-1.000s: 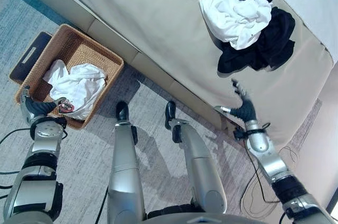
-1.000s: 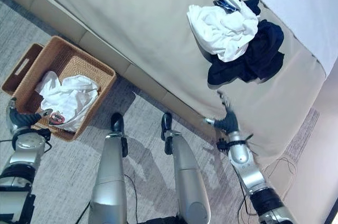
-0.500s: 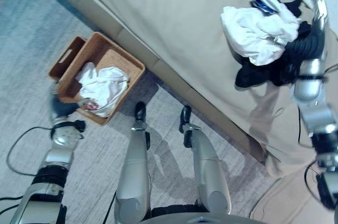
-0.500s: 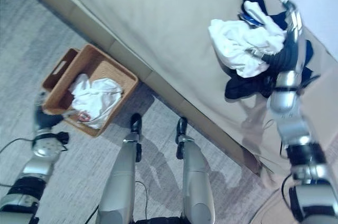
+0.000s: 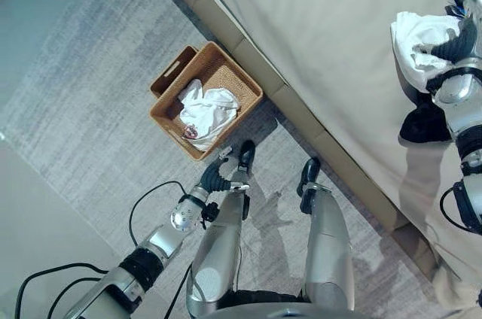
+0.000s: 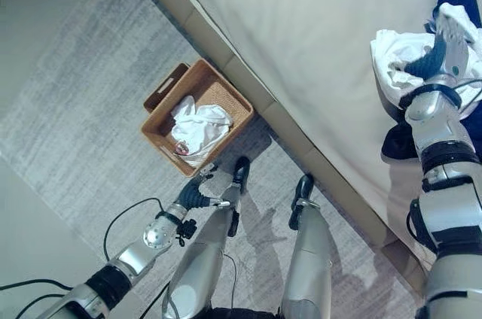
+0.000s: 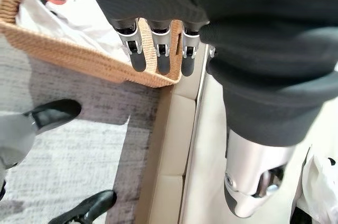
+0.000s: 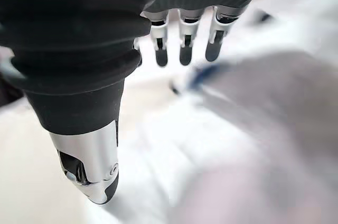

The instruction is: Pick up clothes into the bucket

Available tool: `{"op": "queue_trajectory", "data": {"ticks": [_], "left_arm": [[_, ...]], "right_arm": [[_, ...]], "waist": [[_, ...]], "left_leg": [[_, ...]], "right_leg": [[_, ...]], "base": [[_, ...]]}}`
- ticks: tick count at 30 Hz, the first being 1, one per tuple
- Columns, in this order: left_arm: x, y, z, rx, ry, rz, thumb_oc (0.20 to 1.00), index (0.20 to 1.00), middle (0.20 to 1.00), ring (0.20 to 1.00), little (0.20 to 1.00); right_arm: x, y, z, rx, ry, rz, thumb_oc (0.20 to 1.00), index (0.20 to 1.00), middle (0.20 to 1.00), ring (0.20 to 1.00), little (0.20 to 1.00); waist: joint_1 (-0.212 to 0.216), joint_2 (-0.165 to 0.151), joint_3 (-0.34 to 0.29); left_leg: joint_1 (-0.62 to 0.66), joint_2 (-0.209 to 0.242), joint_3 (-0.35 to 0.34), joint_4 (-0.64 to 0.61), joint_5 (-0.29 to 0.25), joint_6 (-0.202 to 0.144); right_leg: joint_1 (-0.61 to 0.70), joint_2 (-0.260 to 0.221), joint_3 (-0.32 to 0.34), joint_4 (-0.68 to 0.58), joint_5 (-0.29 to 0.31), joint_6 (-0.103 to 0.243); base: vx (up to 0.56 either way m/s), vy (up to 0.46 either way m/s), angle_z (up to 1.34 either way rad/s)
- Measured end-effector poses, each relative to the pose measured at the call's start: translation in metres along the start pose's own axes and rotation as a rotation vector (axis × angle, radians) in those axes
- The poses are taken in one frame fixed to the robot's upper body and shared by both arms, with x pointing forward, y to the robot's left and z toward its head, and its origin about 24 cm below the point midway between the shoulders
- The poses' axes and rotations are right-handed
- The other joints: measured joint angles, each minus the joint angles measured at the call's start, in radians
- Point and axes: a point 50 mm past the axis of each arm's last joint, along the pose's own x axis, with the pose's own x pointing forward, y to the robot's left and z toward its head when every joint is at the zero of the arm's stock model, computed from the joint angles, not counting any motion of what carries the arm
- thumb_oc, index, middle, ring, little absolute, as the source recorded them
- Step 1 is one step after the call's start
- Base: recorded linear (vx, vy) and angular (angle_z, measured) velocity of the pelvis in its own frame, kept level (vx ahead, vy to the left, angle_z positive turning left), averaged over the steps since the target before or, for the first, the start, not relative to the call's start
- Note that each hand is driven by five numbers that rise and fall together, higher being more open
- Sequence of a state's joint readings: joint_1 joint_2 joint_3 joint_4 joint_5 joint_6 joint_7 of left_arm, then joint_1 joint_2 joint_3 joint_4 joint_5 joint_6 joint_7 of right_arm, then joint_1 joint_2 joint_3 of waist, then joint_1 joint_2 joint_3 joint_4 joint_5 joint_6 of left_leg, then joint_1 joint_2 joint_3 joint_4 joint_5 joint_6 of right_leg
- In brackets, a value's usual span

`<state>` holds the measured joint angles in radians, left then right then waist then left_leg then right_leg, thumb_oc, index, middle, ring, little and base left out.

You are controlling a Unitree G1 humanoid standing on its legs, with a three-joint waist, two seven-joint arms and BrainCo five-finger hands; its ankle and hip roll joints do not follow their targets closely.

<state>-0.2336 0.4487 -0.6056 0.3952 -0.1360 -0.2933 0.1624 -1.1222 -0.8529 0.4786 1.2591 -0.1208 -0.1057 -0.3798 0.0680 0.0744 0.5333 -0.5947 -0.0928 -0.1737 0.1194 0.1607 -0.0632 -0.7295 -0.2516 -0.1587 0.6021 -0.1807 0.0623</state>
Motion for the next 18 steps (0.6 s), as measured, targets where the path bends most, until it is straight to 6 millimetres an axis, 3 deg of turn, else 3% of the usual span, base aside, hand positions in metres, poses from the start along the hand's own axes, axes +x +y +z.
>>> {"op": "queue_trajectory", "data": {"ticks": [7, 10, 11, 18], "left_arm": [[-0.005, -0.002, -0.007, -0.009, 0.036, -0.013, 1.000, 1.000, 1.000, 1.000, 1.000], [-0.005, 0.003, -0.008, -0.017, 0.048, 0.013, 1.000, 1.000, 1.000, 1.000, 1.000], [-0.004, 0.004, -0.008, -0.021, 0.049, 0.022, 1.000, 1.000, 1.000, 1.000, 1.000], [0.001, -0.003, -0.003, -0.054, 0.029, 0.020, 1.000, 1.000, 1.000, 1.000, 1.000]], "right_arm": [[0.000, 0.006, -0.004, -0.018, 0.040, 0.098, 1.000, 1.000, 1.000, 1.000, 1.000], [0.003, 0.005, 0.006, -0.075, -0.003, 0.141, 0.485, 0.485, 0.485, 0.485, 0.485], [0.004, 0.003, 0.008, -0.084, -0.010, 0.143, 0.200, 0.200, 0.200, 0.200, 0.200], [0.012, -0.015, 0.020, -0.059, -0.049, 0.083, 0.200, 0.200, 0.200, 0.200, 0.200]], "waist": [[0.000, 0.037, -0.004], [0.002, 0.044, -0.008], [0.001, 0.044, -0.008], [-0.004, 0.046, -0.010]], "left_leg": [[-0.003, 0.009, -0.008, 0.000, 0.003, -0.005], [-0.025, 0.022, -0.017, -0.001, 0.002, -0.006], [-0.028, 0.023, -0.019, 0.000, 0.002, -0.006], [-0.030, 0.035, -0.021, 0.001, 0.002, -0.006]], "right_leg": [[-0.030, 0.003, -0.001, 0.056, -0.029, -0.023], [-0.062, 0.016, -0.004, 0.082, -0.039, -0.037], [-0.066, 0.013, -0.006, 0.084, -0.040, -0.040], [-0.075, 0.024, -0.015, 0.101, -0.048, -0.055]], "base": [[-0.01, -0.059, 0.03], [-0.04, -0.097, 0.00], [-0.02, -0.027, 0.04], [-0.01, 0.003, -0.01]]}}
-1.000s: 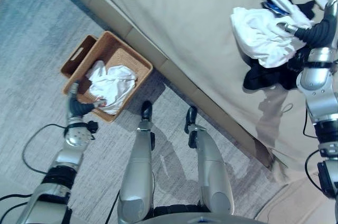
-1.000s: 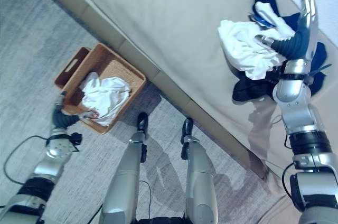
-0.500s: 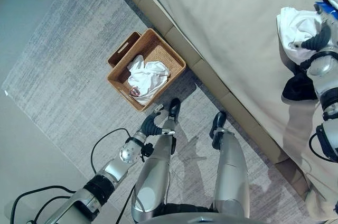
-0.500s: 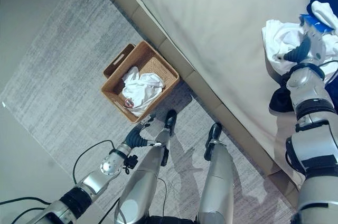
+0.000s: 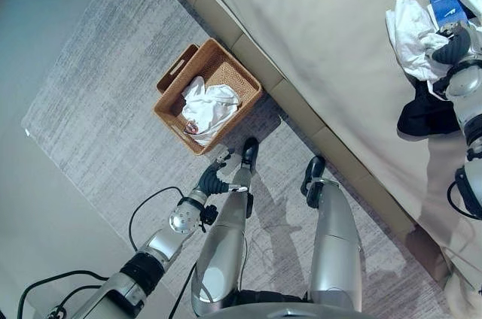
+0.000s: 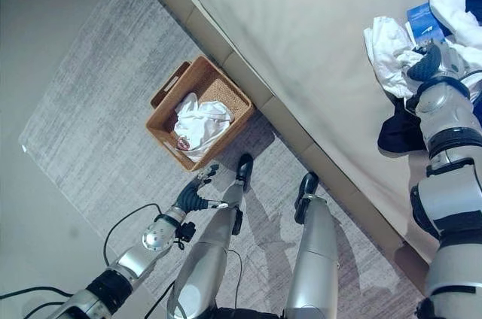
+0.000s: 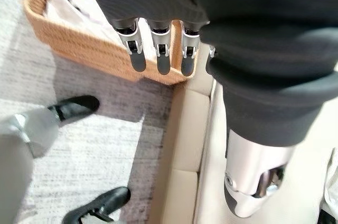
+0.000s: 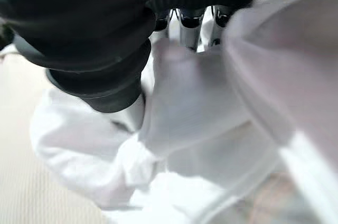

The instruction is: Pick up clothes into the bucket

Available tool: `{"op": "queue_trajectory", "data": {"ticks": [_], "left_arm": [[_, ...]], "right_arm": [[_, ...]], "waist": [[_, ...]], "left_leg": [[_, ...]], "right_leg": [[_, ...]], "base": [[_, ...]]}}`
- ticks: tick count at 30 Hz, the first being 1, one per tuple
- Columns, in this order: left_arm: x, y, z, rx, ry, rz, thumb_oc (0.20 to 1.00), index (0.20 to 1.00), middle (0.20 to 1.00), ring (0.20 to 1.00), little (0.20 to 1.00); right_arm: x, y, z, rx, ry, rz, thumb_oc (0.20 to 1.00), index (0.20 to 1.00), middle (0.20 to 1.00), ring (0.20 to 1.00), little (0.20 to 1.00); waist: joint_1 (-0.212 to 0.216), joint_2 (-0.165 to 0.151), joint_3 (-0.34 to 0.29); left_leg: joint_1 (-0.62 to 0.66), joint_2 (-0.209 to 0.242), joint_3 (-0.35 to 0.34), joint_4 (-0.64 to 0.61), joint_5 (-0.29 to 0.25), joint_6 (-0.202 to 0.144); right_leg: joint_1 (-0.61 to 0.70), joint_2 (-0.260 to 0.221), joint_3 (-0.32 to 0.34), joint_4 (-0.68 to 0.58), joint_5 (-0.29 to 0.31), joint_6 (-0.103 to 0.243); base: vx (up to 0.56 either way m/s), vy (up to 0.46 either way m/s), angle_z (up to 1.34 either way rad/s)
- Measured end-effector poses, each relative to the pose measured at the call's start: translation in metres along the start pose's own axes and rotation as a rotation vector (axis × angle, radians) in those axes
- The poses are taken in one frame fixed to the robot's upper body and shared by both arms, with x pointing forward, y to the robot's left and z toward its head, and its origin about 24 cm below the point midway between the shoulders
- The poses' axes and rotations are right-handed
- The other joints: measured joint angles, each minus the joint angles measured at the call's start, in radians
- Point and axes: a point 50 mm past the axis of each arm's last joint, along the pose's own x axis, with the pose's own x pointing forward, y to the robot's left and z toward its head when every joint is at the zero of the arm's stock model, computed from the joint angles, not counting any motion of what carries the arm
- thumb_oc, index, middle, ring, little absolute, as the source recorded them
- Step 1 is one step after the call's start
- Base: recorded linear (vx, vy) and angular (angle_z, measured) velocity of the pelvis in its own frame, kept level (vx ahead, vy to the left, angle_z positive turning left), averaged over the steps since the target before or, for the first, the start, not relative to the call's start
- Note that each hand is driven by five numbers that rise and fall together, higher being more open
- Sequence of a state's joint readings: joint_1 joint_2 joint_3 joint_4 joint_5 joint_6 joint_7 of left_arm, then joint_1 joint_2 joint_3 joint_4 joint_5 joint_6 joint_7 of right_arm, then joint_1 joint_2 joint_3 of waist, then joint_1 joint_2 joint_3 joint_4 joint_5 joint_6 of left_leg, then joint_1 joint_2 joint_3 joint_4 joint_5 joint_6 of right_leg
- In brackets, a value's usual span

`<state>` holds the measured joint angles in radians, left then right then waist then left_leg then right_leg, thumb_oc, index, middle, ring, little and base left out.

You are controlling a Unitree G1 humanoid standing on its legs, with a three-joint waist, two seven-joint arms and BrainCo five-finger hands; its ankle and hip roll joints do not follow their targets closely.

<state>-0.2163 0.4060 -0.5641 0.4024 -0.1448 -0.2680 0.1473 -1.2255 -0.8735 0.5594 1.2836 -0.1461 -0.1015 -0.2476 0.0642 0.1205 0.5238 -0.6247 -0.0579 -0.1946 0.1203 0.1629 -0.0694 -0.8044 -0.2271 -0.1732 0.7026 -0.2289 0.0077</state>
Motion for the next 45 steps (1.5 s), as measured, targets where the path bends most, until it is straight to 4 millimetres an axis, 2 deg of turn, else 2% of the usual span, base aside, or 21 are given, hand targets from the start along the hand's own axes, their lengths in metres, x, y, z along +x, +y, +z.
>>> {"op": "queue_trajectory", "data": {"ticks": [4, 5, 6, 7, 8, 12, 15, 16, 19, 20, 22, 23, 25, 27, 28, 29, 30, 33, 37, 41, 45], "left_arm": [[0.003, 0.001, 0.005, 0.003, -0.018, 0.004, 1.000, 1.000, 1.000, 1.000, 1.000], [0.005, 0.003, 0.006, 0.007, -0.025, 0.006, 1.000, 1.000, 1.000, 1.000, 1.000], [0.006, 0.004, 0.008, 0.008, -0.029, 0.009, 1.000, 1.000, 1.000, 1.000, 1.000], [0.008, 0.004, 0.010, 0.013, -0.039, 0.009, 1.000, 1.000, 1.000, 1.000, 1.000], [0.009, 0.006, 0.012, 0.014, -0.046, 0.014, 1.000, 1.000, 1.000, 1.000, 1.000], [0.011, 0.012, 0.019, 0.020, -0.085, 0.028, 1.000, 1.000, 1.000, 1.000, 1.000], [0.015, 0.020, 0.028, -0.029, -0.119, 0.065, 1.000, 1.000, 1.000, 1.000, 1.000], [0.019, 0.028, 0.042, -0.045, -0.169, 0.078, 1.000, 1.000, 1.000, 1.000, 1.000], [0.024, 0.043, 0.069, -0.044, -0.279, 0.100, 1.000, 1.000, 1.000, 1.000, 1.000], [0.035, 0.050, 0.095, -0.023, -0.368, 0.107, 1.000, 1.000, 1.000, 1.000, 1.000], [0.042, 0.054, 0.117, -0.030, -0.444, 0.118, 1.000, 1.000, 1.000, 1.000, 1.000], [0.049, 0.060, 0.140, -0.043, -0.516, 0.141, 1.000, 1.000, 1.000, 1.000, 1.000], [0.053, 0.060, 0.169, -0.047, -0.605, 0.150, 1.000, 1.000, 1.000, 1.000, 1.000], [0.054, 0.057, 0.228, 0.012, -0.806, 0.148, 1.000, 1.000, 1.000, 1.000, 1.000], [0.053, 0.056, 0.238, 0.020, -0.840, 0.149, 1.000, 1.000, 1.000, 1.000, 1.000], [0.053, 0.051, 0.258, 0.064, -0.905, 0.143, 1.000, 1.000, 1.000, 1.000, 1.000], [0.054, 0.047, 0.265, 0.069, -0.925, 0.137, 1.000, 1.000, 1.000, 1.000, 1.000], [0.057, 0.036, 0.296, 0.179, -0.994, 0.151, 1.000, 1.000, 1.000, 1.000, 1.000], [0.058, 0.033, 0.300, 0.193, -1.004, 0.165, 1.000, 1.000, 1.000, 1.000, 1.000], [0.066, 0.026, 0.293, 0.166, -0.951, 0.157, 1.000, 1.000, 1.000, 1.000, 1.000], [0.072, 0.024, 0.287, 0.183, -0.902, 0.149, 1.000, 1.000, 1.000, 1.000, 1.000]], "right_arm": [[0.003, -0.014, 0.016, 0.017, -0.056, -0.085, 0.200, 0.200, 0.200, 0.200, 0.200], [0.003, -0.027, 0.034, 0.022, -0.148, -0.156, 0.200, 0.200, 0.200, 0.200, 0.200], [0.003, -0.034, 0.042, 0.027, -0.191, -0.197, 0.200, 0.200, 0.200, 0.200, 0.200], [-0.001, -0.052, 0.055, -0.021, -0.278, -0.281, 0.200, 0.200, 0.200, 0.200, 0.200], [-0.004, -0.062, 0.063, -0.049, -0.333, -0.324, 0.200, 0.200, 0.200, 0.200, 0.200], [-0.020, -0.120, 0.097, -0.098, -0.518, -0.587, 0.200, 0.200, 0.200, 0.200, 0.200], [-0.037, -0.144, 0.114, -0.095, -0.629, -0.696, 0.200, 0.200, 0.200, 0.200, 0.200], [-0.044, -0.150, 0.122, -0.079, -0.671, -0.731, 0.200, 0.200, 0.200, 0.200, 0.200], [-0.060, -0.155, 0.142, -0.054, -0.786, -0.777, 0.200, 0.200, 0.200, 0.200, 0.200], [-0.065, -0.158, 0.149, -0.034, -0.822, -0.798, 0.200, 0.200, 0.200, 0.200, 0.200], [-0.071, -0.159, 0.158, -0.017, -0.865, -0.804, 0.200, 0.200, 0.200, 0.200, 0.200], [-0.080, -0.156, 0.171, 0.020, -0.931, -0.800, 0.200, 0.200, 0.200, 0.200, 0.200], [-0.088, -0.156, 0.183, 0.052, -0.988, -0.794, 0.200, 0.200, 0.200, 0.200, 0.200], [-0.099, -0.151, 0.198, 0.131, -1.074, -0.749, 0.200, 0.200, 0.200, 0.200, 0.200], [-0.101, -0.148, 0.201, 0.157, -1.092, -0.725, 0.200, 0.200, 0.200, 0.200, 0.200], [-0.105, -0.143, 0.207, 0.203, -1.127, -0.674, 0.200, 0.200, 0.200, 0.200, 0.200], [-0.106, -0.141, 0.208, 0.225, -1.137, -0.650, 0.200, 0.200, 0.200, 0.200, 0.200], [-0.114, -0.127, 0.215, 0.284, -1.193, -0.477, 0.200, 0.200, 0.200, 0.200, 0.200], [-0.122, -0.105, 0.214, 0.348, -1.236, -0.313, 0.200, 0.200, 0.200, 0.200, 0.200], [-0.122, -0.088, 0.209, 0.398, -1.222, -0.153, 0.200, 0.200, 0.200, 0.200, 0.200], [-0.137, -0.072, 0.209, 0.477, -1.271, 0.052, 0.200, 0.200, 0.200, 0.200, 0.200]], "waist": [[-0.008, 0.001, 0.000], [-0.020, 0.001, 0.000], [-0.022, 0.001, 0.000], [-0.032, 0.003, 0.001], [-0.023, 0.003, 0.001], [-0.057, 0.002, 0.001], [-0.049, -0.002, 0.003], [-0.071, -0.011, 0.006], [-0.086, -0.031, 0.006], [-0.094, -0.049, 0.005], [-0.111, -0.069, 0.003], [-0.118, -0.092, -0.002], [-0.145, -0.112, -0.001], [-0.166, -0.138, -0.013], [-0.168, -0.144, -0.019], [-0.171, -0.158, -0.029], [-0.183, -0.165, -0.033], [-0.186, -0.168, -0.034], [-0.189, -0.170, -0.104], [-0.191, -0.170, -0.133], [-0.192, -0.169, -0.141]], "left_leg": [[0.004, 0.002, 0.001, 0.009, 0.002, -0.002], [0.010, 0.002, 0.001, 0.010, 0.002, -0.002], [0.014, 0.002, 0.002, 0.010, 0.002, -0.002], [0.033, 0.002, 0.002, 0.009, 0.002, -0.002], [0.041, 0.002, 0.004, 0.010, 0.002, -0.002], [0.098, 0.005, 0.007, 0.007, -0.005, -0.007], [0.127, 0.015, 0.029, 0.008, -0.008, -0.005], [0.156, 0.014, 0.040, 0.011, -0.020, 0.003], [0.196, 0.020, 0.071, 0.013, -0.031, 0.016], [0.214, 0.024, 0.091, 0.017, -0.042, 0.020], [0.219, 0.030, 0.103, 0.019, -0.046, 0.020], [0.230, 0.037, 0.123, 0.014, -0.046, 0.016], [0.245, 0.040, 0.136, 0.013, -0.053, 0.019], [0.267, 0.049, 0.150, 0.006, -0.054, 0.021], [0.270, 0.050, 0.153, 0.003, -0.055, 0.024], [0.279, 0.050, 0.165, -0.002, -0.057, 0.024], [0.284, 0.049, 0.169, -0.003, -0.057, 0.024], [0.344, 0.045, 0.184, -0.007, -0.060, 0.032], [0.377, 0.052, 0.201, -0.012, -0.089, 0.029], [0.437, 0.052, 0.218, -0.041, -0.093, 0.028], [0.486, 0.053, 0.219, -0.058, -0.093, 0.027]], "right_leg": [[0.009, 0.001, 0.001, -0.006, 0.003, -0.003], [0.020, 0.001, 0.000, -0.013, 0.007, -0.004], [0.025, 0.002, 0.000, -0.015, 0.008, -0.003], [0.048, 0.003, 0.000, -0.028, 0.014, -0.002], [0.061, 0.005, 0.000, -0.034, 0.016, 0.001], [0.142, 0.023, 0.000, -0.095, 0.037, 0.014], [0.181, 0.038, 0.015, -0.135, 0.062, 0.024], [0.215, 0.047, 0.027, -0.161, 0.074, 0.029], [0.258, 0.058, 0.054, -0.197, 0.095, 0.041], [0.278, 0.067, 0.079, -0.224, 0.107, 0.050], [0.286, 0.071, 0.087, -0.242, 0.115, 0.059], [0.301, 0.083, 0.101, -0.275, 0.140, 0.067], [0.324, 0.089, 0.110, -0.310, 0.156, 0.069], [0.356, 0.094, 0.116, -0.350, 0.182, 0.076], [0.361, 0.095, 0.119, -0.357, 0.187, 0.078], [0.366, 0.096, 0.130, -0.364, 0.194, 0.078], [0.370, 0.096, 0.134, -0.370, 0.197, 0.076], [0.438, 0.097, 0.139, -0.397, 0.214, 0.078], [0.476, 0.101, 0.152, -0.437, 0.213, 0.083], [0.528, 0.102, 0.162, -0.466, 0.215, 0.087], [0.581, 0.105, 0.160, -0.491, 0.218, 0.089]], "base": [[-0.01, 0.025, -0.01], [-0.02, 0.050, -0.01], [-0.01, 0.050, -0.02], [-0.01, 0.036, -0.06], [-0.01, 0.048, -0.05], [0.00, 0.069, -0.06], [0.01, 0.062, -0.25], [0.02, 0.094, -0.23], [0.03, 0.104, -0.38], [0.03, 0.070, -0.38], [0.02, 0.043, -0.36], [0.03, 0.046, -0.38], [0.02, 0.048, -0.26], [0.02, 0.052, -0.21], [0.04, 0.069, -0.25], [0.02, 0.052, -0.18], [0.10, 0.089, -0.14], [0.07, 0.058, -0.07], [0.07, 0.033, -0.18], [0.08, 0.023, -0.10], [0.05, 0.010, -0.01]]}}
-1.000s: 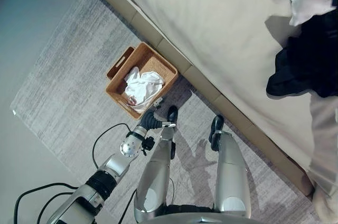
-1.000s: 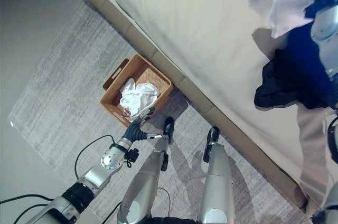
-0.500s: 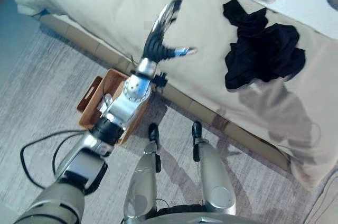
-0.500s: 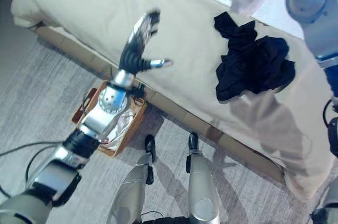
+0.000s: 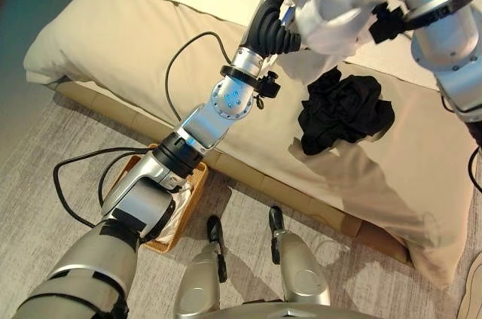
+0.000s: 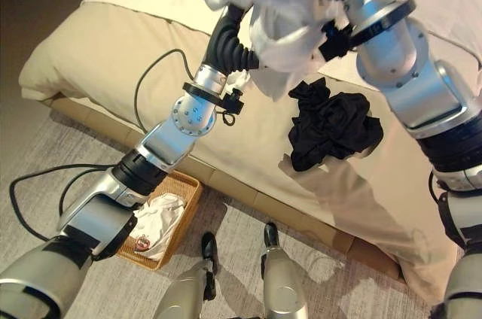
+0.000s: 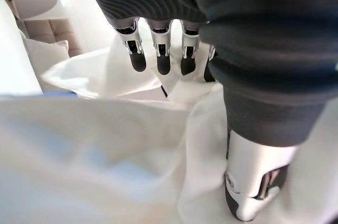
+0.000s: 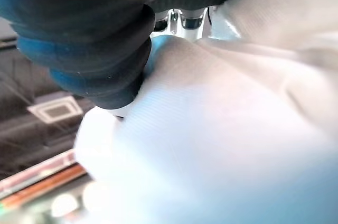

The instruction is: Pick up clothes into the bucket

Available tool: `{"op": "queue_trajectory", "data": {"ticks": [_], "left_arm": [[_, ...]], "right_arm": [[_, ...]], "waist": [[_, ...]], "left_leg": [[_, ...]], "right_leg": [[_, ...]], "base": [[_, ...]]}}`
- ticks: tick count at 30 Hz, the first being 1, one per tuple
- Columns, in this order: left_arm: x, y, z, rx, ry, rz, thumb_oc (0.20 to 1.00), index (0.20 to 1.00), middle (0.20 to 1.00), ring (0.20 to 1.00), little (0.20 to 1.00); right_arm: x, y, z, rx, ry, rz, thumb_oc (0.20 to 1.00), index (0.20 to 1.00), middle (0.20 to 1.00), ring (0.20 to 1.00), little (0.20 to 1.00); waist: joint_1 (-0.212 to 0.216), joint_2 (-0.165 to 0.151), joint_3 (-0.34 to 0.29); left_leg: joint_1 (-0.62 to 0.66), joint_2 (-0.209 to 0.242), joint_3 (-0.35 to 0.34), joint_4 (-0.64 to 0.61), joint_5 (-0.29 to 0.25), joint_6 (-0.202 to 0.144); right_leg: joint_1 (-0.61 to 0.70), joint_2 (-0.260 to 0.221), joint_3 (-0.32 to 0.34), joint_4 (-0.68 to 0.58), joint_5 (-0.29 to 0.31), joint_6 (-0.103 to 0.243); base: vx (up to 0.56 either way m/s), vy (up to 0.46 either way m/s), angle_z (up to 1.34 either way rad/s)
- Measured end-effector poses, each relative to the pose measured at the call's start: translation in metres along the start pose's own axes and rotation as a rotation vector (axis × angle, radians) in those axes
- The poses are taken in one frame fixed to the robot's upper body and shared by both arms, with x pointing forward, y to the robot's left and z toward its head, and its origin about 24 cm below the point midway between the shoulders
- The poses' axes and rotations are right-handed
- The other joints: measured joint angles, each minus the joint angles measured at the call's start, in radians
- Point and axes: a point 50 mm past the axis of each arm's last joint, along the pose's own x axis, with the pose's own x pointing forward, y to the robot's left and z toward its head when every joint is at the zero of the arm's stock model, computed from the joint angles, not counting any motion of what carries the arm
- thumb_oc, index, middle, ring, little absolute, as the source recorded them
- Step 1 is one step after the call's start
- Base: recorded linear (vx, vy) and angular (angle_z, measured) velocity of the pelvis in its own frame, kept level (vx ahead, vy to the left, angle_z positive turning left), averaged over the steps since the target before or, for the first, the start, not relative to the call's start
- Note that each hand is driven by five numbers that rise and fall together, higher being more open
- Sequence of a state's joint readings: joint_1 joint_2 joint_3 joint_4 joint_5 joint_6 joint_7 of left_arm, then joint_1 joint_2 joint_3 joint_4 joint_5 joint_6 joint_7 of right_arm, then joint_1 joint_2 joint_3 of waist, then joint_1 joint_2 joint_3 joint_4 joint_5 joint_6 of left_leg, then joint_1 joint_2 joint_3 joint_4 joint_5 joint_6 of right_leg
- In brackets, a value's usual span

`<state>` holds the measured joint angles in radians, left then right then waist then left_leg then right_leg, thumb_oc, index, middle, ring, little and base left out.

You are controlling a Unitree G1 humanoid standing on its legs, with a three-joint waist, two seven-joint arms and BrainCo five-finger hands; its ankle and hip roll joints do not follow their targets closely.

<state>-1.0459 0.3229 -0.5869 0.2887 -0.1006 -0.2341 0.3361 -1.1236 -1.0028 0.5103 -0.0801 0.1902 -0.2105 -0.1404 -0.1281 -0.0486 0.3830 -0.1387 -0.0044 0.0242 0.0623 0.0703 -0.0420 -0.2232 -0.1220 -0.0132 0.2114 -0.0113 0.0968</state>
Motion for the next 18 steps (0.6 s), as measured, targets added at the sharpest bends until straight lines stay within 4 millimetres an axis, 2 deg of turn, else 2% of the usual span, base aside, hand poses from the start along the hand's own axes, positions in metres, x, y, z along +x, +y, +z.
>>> {"op": "queue_trajectory", "data": {"ticks": [7, 12, 16, 17, 18], "left_arm": [[-0.002, -0.013, -0.018, -0.021, 0.100, -0.007, 1.000, 1.000, 1.000, 1.000, 1.000], [-0.026, -0.028, -0.044, -0.077, 0.242, -0.014, 1.000, 1.000, 1.000, 1.000, 1.000], [-0.032, -0.031, -0.048, -0.147, 0.277, -0.017, 1.000, 1.000, 1.000, 1.000, 1.000], [-0.032, -0.032, -0.044, -0.207, 0.271, -0.035, 0.633, 0.633, 0.633, 0.633, 0.633], [-0.033, -0.032, -0.042, -0.243, 0.268, -0.047, 0.498, 0.498, 0.498, 0.498, 0.498]], "right_arm": [[-0.015, 0.021, 0.010, 0.212, -0.017, 0.102, 0.200, 0.200, 0.200, 0.200, 0.200], [-0.032, 0.049, 0.009, 0.437, 0.016, 0.157, 0.200, 0.200, 0.200, 0.200, 0.200], [-0.034, 0.052, 0.009, 0.470, 0.018, 0.167, 0.200, 0.200, 0.200, 0.200, 0.200], [-0.034, 0.052, 0.011, 0.475, 0.010, 0.176, 0.200, 0.200, 0.200, 0.200, 0.200], [-0.034, 0.052, 0.011, 0.480, 0.009, 0.178, 0.200, 0.200, 0.200, 0.200, 0.200]], "waist": [[0.004, 0.000, -0.026], [-0.011, -0.001, -0.123], [-0.020, -0.001, -0.145], [-0.021, 0.000, -0.146], [-0.022, 0.000, -0.146]], "left_leg": [[0.047, 0.002, -0.001, -0.018, -0.002, -0.003], [0.078, 0.006, 0.001, -0.041, -0.007, -0.006], [0.082, 0.007, 0.000, -0.045, -0.007, -0.006], [0.085, 0.007, 0.001, -0.045, -0.007, -0.006], [0.089, 0.009, 0.001, -0.045, -0.007, -0.006]], "right_leg": [[0.051, 0.000, -0.003, -0.023, 0.000, 0.000], [0.084, 0.002, -0.006, -0.051, -0.001, 0.001], [0.090, 0.004, -0.007, -0.057, 0.001, 0.002], [0.092, 0.004, -0.006, -0.057, 0.001, 0.002], [0.096, 0.004, -0.006, -0.059, 0.001, 0.003]], "base": [[0.06, 0.004, 0.01], [0.02, -0.004, -0.02], [0.00, 0.000, 0.00], [0.03, -0.007, -0.03], [0.05, -0.005, -0.04]]}}
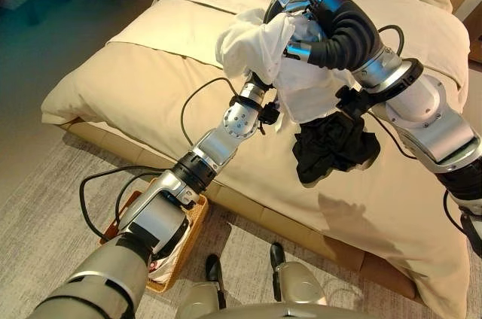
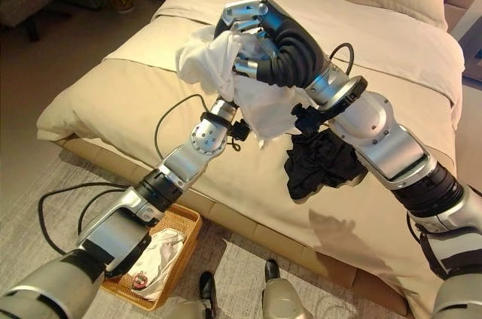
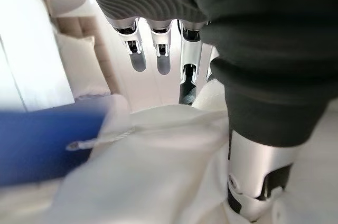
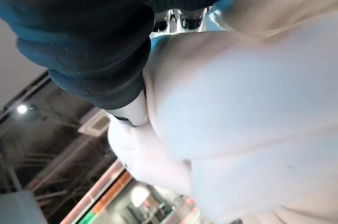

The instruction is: Pick up clothes into the bucket

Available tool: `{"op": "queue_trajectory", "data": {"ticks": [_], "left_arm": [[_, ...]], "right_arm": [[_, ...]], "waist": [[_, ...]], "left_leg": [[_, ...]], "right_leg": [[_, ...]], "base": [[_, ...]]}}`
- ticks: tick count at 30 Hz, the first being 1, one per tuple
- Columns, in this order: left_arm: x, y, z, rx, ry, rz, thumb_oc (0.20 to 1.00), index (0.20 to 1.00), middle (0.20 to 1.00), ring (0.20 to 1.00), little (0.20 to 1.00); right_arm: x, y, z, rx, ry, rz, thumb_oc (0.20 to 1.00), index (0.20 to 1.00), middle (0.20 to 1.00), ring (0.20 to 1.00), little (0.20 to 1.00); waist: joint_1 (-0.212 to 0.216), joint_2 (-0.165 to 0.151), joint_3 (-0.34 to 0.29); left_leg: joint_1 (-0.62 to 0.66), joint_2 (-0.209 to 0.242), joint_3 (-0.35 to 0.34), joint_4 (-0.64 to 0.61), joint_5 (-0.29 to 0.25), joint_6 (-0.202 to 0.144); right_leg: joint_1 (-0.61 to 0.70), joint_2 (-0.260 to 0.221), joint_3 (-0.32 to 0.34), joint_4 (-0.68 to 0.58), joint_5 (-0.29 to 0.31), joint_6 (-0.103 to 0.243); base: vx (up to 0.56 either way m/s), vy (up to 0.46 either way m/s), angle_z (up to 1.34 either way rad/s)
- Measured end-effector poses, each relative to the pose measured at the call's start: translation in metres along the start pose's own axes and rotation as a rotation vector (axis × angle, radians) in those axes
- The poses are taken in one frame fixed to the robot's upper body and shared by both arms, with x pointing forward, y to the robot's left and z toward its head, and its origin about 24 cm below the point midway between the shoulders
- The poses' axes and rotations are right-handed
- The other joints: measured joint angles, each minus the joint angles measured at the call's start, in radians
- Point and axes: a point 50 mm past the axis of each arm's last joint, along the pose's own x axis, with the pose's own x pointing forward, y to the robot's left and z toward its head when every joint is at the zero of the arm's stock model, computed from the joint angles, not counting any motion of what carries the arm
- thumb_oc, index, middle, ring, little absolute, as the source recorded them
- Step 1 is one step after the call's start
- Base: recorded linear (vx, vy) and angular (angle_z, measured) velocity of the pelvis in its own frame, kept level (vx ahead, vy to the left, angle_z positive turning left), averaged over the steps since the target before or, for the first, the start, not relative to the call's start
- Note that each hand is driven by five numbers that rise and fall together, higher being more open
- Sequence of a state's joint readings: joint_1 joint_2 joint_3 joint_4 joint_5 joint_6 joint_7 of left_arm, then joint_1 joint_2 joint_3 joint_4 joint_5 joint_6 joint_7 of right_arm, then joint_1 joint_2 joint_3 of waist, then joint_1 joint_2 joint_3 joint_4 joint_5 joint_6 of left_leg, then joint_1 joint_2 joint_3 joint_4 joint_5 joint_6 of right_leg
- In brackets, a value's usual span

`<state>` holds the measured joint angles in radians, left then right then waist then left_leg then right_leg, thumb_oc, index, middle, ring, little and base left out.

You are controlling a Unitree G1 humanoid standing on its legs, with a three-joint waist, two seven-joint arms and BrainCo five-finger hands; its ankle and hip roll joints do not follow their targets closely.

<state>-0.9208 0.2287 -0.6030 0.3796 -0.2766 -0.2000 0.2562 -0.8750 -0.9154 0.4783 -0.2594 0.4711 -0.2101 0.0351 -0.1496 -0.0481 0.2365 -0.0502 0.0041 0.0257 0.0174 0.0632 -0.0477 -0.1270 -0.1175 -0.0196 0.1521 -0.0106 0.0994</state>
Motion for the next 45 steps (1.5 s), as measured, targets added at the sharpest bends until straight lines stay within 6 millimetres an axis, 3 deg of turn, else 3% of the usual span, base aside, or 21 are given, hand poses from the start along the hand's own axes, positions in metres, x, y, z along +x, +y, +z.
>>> {"op": "queue_trajectory", "data": {"ticks": [1, 5, 9, 11, 15, 18, 25, 33, 34, 35, 36, 37, 38, 45], "left_arm": [[-0.006, -0.003, 0.004, -0.090, -0.009, -0.032, 0.200, 0.200, 0.200, 0.200, 0.200], [-0.025, -0.010, -0.009, -0.340, 0.053, -0.081, 0.200, 0.200, 0.200, 0.200, 0.200], [-0.030, -0.025, -0.006, -0.521, 0.065, -0.157, 0.200, 0.200, 0.200, 0.200, 0.200], [-0.029, -0.033, -0.004, -0.551, 0.064, -0.160, 0.200, 0.200, 0.200, 0.200, 0.200], [-0.044, -0.027, -0.025, -0.556, 0.131, -0.137, 0.200, 0.200, 0.200, 0.200, 0.200], [-0.053, -0.026, -0.034, -0.559, 0.160, -0.132, 0.200, 0.200, 0.200, 0.200, 0.200], [-0.063, -0.027, -0.039, -0.587, 0.182, -0.146, 0.200, 0.200, 0.200, 0.200, 0.200], [-0.066, -0.022, -0.042, -0.603, 0.188, -0.123, 0.200, 0.200, 0.200, 0.200, 0.200], [-0.066, -0.023, -0.042, -0.608, 0.185, -0.121, 0.200, 0.200, 0.200, 0.200, 0.200], [-0.066, -0.023, -0.042, -0.609, 0.185, -0.121, 0.200, 0.200, 0.200, 0.200, 0.200], [-0.066, -0.023, -0.042, -0.609, 0.185, -0.121, 0.200, 0.200, 0.200, 0.200, 0.200], [-0.065, -0.024, -0.041, -0.612, 0.184, -0.121, 0.200, 0.200, 0.200, 0.200, 0.200], [-0.066, -0.023, -0.041, -0.611, 0.184, -0.120, 0.200, 0.200, 0.200, 0.200, 0.200], [-0.067, 0.009, -0.045, -0.602, 0.165, 0.053, 0.200, 0.200, 0.200, 0.200, 0.200]], "right_arm": [[0.000, 0.000, 0.000, 0.018, -0.002, -0.002, 0.200, 0.200, 0.200, 0.200, 0.200], [-0.002, 0.004, -0.004, 0.060, 0.008, -0.012, 0.200, 0.200, 0.200, 0.200, 0.200], [-0.006, -0.004, -0.008, 0.046, 0.031, -0.053, 0.200, 0.200, 0.200, 0.200, 0.200], [-0.010, -0.005, -0.012, 0.075, 0.029, -0.105, 0.200, 0.200, 0.200, 0.200, 0.200], [-0.026, -0.013, -0.027, 0.099, 0.086, -0.216, 0.200, 0.200, 0.200, 0.200, 0.200], [-0.049, -0.030, -0.053, 0.090, 0.218, -0.361, 0.200, 0.200, 0.200, 0.200, 0.200], [-0.080, -0.024, -0.075, 0.128, 0.354, -0.446, 0.200, 0.200, 0.200, 0.200, 0.200], [-0.100, -0.014, -0.094, 0.173, 0.462, -0.485, 0.200, 0.200, 0.200, 0.200, 0.200], [-0.103, -0.012, -0.096, 0.180, 0.476, -0.490, 0.222, 0.222, 0.222, 0.222, 0.222], [-0.105, -0.012, -0.096, 0.188, 0.478, -0.499, 0.442, 0.442, 0.442, 0.442, 0.442], [-0.108, -0.011, -0.097, 0.199, 0.481, -0.516, 0.520, 0.520, 0.520, 0.520, 0.520], [-0.112, -0.009, -0.100, 0.206, 0.499, -0.525, 0.799, 0.799, 0.799, 0.799, 0.799], [-0.115, -0.009, -0.102, 0.207, 0.512, -0.529, 1.000, 1.000, 1.000, 1.000, 1.000], [-0.145, 0.003, -0.112, 0.255, 0.601, -0.576, 1.000, 1.000, 1.000, 1.000, 1.000]], "waist": [[0.000, 0.001, -0.007], [0.000, 0.002, -0.050], [0.000, 0.003, -0.052], [-0.006, -0.002, -0.056], [-0.006, 0.003, -0.070], [0.001, 0.003, -0.073], [0.002, 0.003, -0.074], [0.003, 0.002, -0.073], [0.004, 0.002, -0.073], [0.004, 0.001, -0.072], [0.005, 0.000, -0.072], [0.005, 0.000, -0.072], [0.007, 0.000, -0.072], [0.029, -0.001, -0.068]], "left_leg": [[0.004, 0.002, 0.001, -0.001, -0.001, -0.001], [0.008, 0.009, 0.002, -0.009, -0.001, -0.001], [0.015, 0.008, 0.000, -0.009, -0.001, -0.001], [0.016, 0.007, 0.000, -0.009, -0.002, -0.001], [0.019, 0.006, 0.001, -0.010, -0.003, 0.002], [0.015, 0.007, -0.002, -0.010, -0.004, 0.002], [0.003, 0.006, -0.020, -0.008, -0.006, 0.009], [-0.006, 0.005, -0.029, -0.007, -0.004, 0.007], [-0.008, 0.004, -0.030, -0.007, -0.004, 0.007], [-0.010, 0.005, -0.031, -0.007, -0.004, 0.006], [-0.012, 0.005, -0.032, -0.005, -0.004, 0.006], [-0.013, 0.004, -0.032, -0.004, -0.004, 0.006], [-0.013, 0.004, -0.033, -0.004, -0.004, 0.006], [-0.014, 0.005, -0.035, -0.004, -0.004, 0.006]], "right_leg": [[0.005, 0.002, 0.000, -0.003, 0.000, 0.000], [0.009, 0.010, 0.000, -0.015, 0.000, 0.000], [0.019, 0.009, -0.001, -0.016, 0.000, 0.000], [0.019, 0.007, -0.002, -0.015, -0.004, 0.004], [0.021, 0.005, -0.001, -0.013, -0.003, 0.003], [0.021, 0.006, -0.009, -0.013, -0.003, 0.003], [0.019, 0.004, -0.025, -0.013, -0.007, 0.003], [0.018, 0.002, -0.036, -0.014, -0.010, 0.004], [0.018, 0.002, -0.040, -0.017, -0.010, 0.004], [0.018, 0.001, -0.042, -0.017, -0.010, 0.004], [0.017, 0.001, -0.043, -0.017, -0.010, 0.004], [0.017, 0.001, -0.044, -0.017, -0.010, 0.004], [0.017, 0.001, -0.044, -0.017, -0.010, 0.004], [0.017, 0.002, -0.046, -0.017, -0.017, 0.007]], "base": [[0.04, 0.002, -0.02], [0.03, 0.000, -0.02], [0.01, 0.003, 0.02], [0.01, 0.008, 0.02], [0.01, 0.004, -0.02], [0.00, 0.008, 0.08], [-0.02, 0.006, 0.07], [-0.01, 0.002, 0.05], [0.00, -0.002, 0.06], [0.00, -0.002, 0.07], [0.00, -0.003, 0.04], [0.00, 0.000, 0.00], [0.00, 0.000, 0.00], [0.00, -0.002, 0.01]]}}
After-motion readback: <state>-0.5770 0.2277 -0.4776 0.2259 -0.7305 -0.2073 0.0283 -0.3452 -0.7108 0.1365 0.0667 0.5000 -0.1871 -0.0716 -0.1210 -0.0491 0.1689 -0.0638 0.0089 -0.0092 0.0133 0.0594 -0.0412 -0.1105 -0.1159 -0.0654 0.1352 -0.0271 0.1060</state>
